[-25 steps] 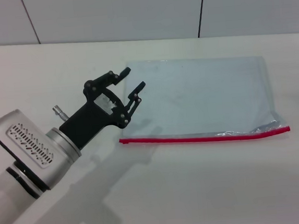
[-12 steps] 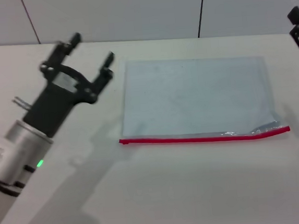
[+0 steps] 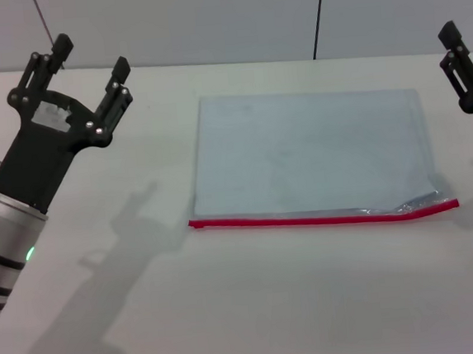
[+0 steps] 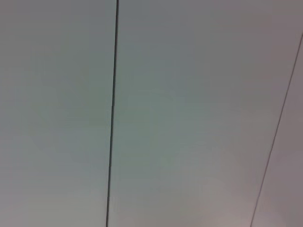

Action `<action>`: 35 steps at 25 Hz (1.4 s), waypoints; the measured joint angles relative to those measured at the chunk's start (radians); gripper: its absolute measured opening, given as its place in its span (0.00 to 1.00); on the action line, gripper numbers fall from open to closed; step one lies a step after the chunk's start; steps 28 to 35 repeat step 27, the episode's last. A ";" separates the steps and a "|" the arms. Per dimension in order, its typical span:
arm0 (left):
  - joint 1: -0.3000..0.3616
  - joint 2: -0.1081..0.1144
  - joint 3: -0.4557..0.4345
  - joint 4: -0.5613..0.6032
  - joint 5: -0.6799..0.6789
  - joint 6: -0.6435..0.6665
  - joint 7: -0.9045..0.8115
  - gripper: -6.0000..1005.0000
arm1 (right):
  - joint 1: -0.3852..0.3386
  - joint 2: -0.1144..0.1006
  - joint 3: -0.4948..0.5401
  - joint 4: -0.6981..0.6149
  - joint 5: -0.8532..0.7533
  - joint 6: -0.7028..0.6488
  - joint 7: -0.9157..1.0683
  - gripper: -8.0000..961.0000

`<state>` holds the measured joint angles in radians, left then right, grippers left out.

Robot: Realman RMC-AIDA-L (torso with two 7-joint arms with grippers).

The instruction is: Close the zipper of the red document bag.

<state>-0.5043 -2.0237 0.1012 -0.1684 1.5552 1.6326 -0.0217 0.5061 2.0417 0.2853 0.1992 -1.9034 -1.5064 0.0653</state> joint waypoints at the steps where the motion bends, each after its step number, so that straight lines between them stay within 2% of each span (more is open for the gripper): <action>1: 0.000 0.000 0.000 0.000 -0.003 0.000 -0.008 0.73 | 0.000 0.000 0.000 0.002 0.000 0.000 -0.004 0.62; 35: -0.003 -0.003 0.000 0.009 -0.006 0.002 -0.068 0.72 | -0.003 0.000 -0.009 0.014 0.000 -0.040 0.002 0.62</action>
